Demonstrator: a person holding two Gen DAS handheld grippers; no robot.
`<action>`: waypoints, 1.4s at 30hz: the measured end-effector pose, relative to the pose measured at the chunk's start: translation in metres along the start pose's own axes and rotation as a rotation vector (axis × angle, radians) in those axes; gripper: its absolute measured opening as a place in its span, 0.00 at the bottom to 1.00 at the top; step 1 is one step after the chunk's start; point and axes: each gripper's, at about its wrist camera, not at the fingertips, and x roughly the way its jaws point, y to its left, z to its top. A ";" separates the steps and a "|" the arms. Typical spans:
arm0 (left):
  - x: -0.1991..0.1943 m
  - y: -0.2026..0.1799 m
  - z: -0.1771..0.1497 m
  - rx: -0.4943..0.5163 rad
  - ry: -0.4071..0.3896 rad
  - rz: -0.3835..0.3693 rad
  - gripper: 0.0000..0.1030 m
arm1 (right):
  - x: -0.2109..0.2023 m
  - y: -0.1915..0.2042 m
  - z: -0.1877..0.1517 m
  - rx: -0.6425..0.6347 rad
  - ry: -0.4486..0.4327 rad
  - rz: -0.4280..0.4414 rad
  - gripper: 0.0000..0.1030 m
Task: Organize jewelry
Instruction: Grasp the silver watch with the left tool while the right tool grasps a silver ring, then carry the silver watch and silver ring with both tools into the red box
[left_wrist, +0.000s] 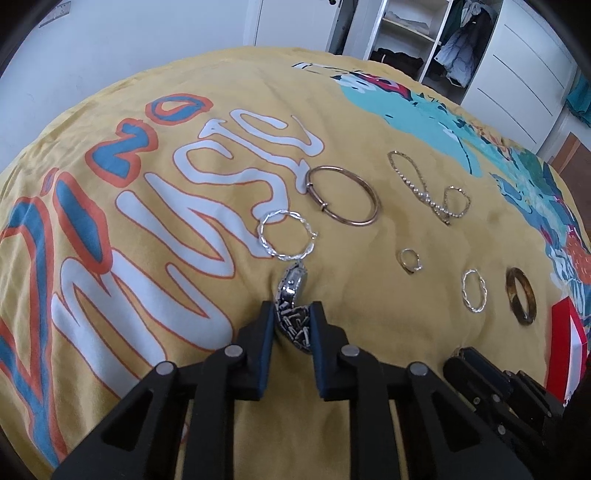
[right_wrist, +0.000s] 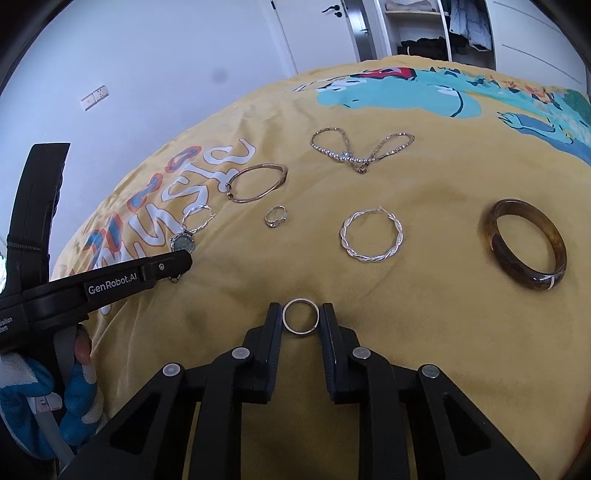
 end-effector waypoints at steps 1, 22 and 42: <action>-0.001 0.001 0.000 -0.005 0.007 -0.011 0.17 | -0.001 0.000 0.000 0.004 -0.002 0.009 0.20; -0.064 0.002 -0.017 0.014 0.024 -0.125 0.14 | -0.072 0.010 0.002 0.039 -0.079 0.013 0.20; -0.114 -0.159 -0.041 0.230 0.068 -0.431 0.14 | -0.205 -0.102 -0.044 0.199 -0.163 -0.272 0.20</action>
